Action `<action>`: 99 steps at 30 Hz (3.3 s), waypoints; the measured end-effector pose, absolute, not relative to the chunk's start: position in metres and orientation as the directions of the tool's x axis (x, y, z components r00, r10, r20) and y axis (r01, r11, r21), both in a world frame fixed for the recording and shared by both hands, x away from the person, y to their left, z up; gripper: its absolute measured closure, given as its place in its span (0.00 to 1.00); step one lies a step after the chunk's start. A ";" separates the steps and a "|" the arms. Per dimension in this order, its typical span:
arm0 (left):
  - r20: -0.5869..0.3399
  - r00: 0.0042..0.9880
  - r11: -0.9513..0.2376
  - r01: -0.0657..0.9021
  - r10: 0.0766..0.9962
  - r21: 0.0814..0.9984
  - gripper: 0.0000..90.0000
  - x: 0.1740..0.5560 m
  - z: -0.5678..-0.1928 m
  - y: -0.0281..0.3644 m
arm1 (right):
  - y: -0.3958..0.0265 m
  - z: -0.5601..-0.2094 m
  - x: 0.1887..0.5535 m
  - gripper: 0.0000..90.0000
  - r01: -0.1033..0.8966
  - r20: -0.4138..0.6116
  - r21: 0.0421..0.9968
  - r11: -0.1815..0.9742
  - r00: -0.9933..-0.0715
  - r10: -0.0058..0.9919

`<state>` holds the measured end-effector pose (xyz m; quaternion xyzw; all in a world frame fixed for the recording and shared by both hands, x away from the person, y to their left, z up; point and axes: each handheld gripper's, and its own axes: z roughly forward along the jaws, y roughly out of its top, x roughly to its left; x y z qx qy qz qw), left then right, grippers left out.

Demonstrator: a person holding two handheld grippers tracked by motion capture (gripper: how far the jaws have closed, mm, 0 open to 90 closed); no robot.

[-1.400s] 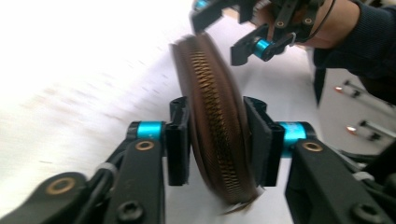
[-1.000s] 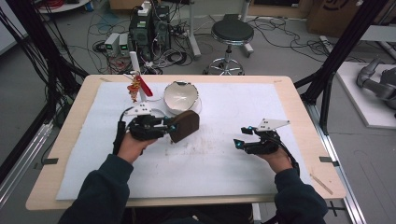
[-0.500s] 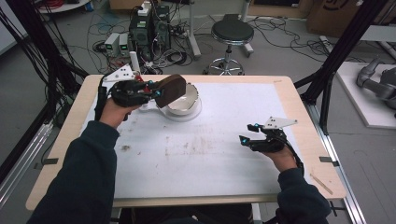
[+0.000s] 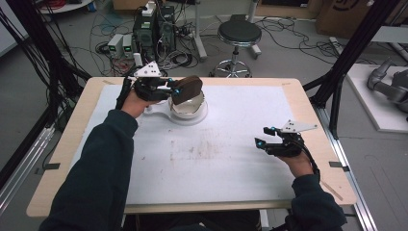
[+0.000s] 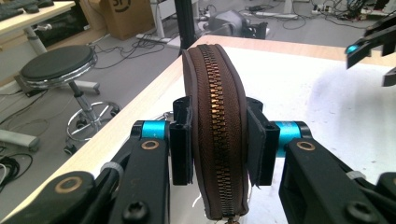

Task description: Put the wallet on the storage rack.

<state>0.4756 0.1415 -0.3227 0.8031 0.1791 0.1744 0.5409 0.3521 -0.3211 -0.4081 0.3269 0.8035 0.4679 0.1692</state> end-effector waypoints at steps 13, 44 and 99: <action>0.150 0.870 -0.431 0.077 0.469 0.899 0.74 0.490 -0.348 0.133 | -0.324 -0.407 0.350 0.41 0.367 0.037 0.866 0.340 -0.726 0.687; 0.026 0.838 -0.440 0.259 0.545 0.860 0.68 0.480 -0.356 0.148 | -0.323 -0.407 0.349 0.41 0.370 0.038 0.862 0.345 -0.727 0.685; 0.394 0.862 -0.734 -0.038 0.319 0.678 0.78 0.476 -0.318 0.104 | -0.321 -0.408 0.349 0.41 0.371 0.034 0.857 0.357 -0.733 0.679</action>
